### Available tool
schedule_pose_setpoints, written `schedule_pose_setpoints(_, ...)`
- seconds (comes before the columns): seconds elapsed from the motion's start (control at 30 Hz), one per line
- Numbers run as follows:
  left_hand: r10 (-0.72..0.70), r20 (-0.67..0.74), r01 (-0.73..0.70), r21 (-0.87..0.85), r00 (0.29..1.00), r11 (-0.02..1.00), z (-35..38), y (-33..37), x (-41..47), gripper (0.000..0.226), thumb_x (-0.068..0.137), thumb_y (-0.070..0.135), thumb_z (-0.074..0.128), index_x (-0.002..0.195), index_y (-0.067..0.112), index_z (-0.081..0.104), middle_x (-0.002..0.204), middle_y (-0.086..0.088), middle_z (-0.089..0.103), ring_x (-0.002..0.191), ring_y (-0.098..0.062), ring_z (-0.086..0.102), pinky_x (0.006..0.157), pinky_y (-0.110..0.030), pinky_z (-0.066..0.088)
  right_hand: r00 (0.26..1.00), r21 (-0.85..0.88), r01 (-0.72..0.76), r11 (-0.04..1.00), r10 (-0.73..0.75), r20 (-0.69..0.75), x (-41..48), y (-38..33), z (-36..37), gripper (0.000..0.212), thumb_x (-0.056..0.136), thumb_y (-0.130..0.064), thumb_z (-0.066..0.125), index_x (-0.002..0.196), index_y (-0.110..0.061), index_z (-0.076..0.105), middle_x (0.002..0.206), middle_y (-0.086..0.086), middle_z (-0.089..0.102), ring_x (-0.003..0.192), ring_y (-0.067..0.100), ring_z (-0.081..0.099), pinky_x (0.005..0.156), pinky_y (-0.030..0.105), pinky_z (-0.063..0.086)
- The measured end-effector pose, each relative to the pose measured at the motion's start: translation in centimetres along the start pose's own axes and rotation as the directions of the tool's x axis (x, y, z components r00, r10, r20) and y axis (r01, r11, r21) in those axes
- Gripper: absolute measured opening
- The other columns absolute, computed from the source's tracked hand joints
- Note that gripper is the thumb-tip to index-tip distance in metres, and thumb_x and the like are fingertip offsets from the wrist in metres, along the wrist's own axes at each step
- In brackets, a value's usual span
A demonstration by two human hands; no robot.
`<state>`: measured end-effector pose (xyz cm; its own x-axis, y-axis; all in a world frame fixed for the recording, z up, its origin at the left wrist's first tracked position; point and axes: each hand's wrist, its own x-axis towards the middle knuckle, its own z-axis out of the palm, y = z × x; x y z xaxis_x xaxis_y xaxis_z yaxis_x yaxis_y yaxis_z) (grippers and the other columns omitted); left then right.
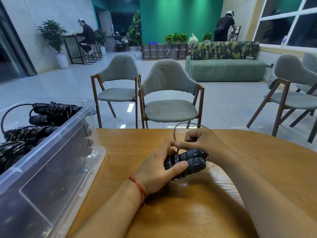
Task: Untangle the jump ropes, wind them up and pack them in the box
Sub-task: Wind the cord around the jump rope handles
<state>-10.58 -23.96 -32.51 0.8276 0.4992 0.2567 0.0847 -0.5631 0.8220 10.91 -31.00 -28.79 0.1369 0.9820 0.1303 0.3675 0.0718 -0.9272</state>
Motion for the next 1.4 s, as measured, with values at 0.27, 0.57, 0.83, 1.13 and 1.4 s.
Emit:
schedule_pose_setpoints(0.27,0.043,0.035,-0.05,0.235,0.998,0.971,0.5,0.3,0.2,0.091,0.08,0.054,0.085,0.149,0.05,0.027,0.112,0.011,0.067,0.094,-0.01,0.07,0.081,-0.039,0.061,0.996,-0.158,0.036,0.987,-0.049,-0.079,0.4,1.9,-0.2,0.042,0.076,-0.04,0.091,0.064,-0.006,0.069,0.058,-0.003,0.059,0.057,0.007,0.054,0.056,0.017,0.044)
schedule_pose_setpoints(0.57,-0.028,-0.126,-0.018,-0.353,0.992,0.935,-0.3,-1.4,0.7,0.07,0.079,0.039,0.07,0.146,0.031,0.052,0.11,-0.016,0.063,0.084,-0.028,0.062,0.07,-0.039,0.054,0.986,-0.26,0.116,0.959,-0.143,-0.085,0.2,1.9,1.1,0.009,0.096,-0.039,0.072,0.095,-0.034,0.08,0.089,-0.014,0.076,0.089,0.008,0.069,0.081,0.032,0.057)
schedule_pose_setpoints(0.83,-0.305,-0.265,0.046,-0.682,0.915,0.73,-1.7,-2.3,1.0,0.075,0.082,0.066,0.066,0.126,0.005,0.057,0.099,-0.014,0.061,0.069,-0.02,0.055,0.055,-0.03,0.038,0.993,-0.542,0.068,0.837,-0.109,-0.044,0.0,0.7,1.8,0.03,0.105,-0.054,0.059,0.084,-0.037,0.073,0.074,-0.01,0.065,0.074,0.011,0.059,0.072,0.045,0.053)
schedule_pose_setpoints(1.13,-0.38,-0.322,0.074,-0.671,0.867,0.738,-2.3,-2.7,1.0,0.081,0.08,0.066,0.055,0.124,-0.002,0.06,0.085,-0.012,0.063,0.069,-0.019,0.059,0.054,-0.031,0.045,0.978,-0.724,0.16,0.671,-0.208,0.023,-1.1,-4.1,2.6,0.021,0.103,-0.056,0.059,0.101,-0.038,0.07,0.076,-0.013,0.065,0.073,0.008,0.059,0.061,0.026,0.044)
schedule_pose_setpoints(1.4,-0.156,-0.281,0.199,0.131,0.947,0.971,-1.8,-2.2,0.8,0.029,0.1,0.062,0.05,0.122,0.045,0.058,0.102,0.014,0.071,0.093,-0.005,0.066,0.079,-0.036,0.057,0.904,-0.799,0.326,0.506,-0.413,0.108,-1.4,-5.4,2.2,0.019,0.098,-0.057,0.066,0.087,-0.041,0.064,0.075,-0.02,0.059,0.07,0.002,0.055,0.057,0.023,0.034)
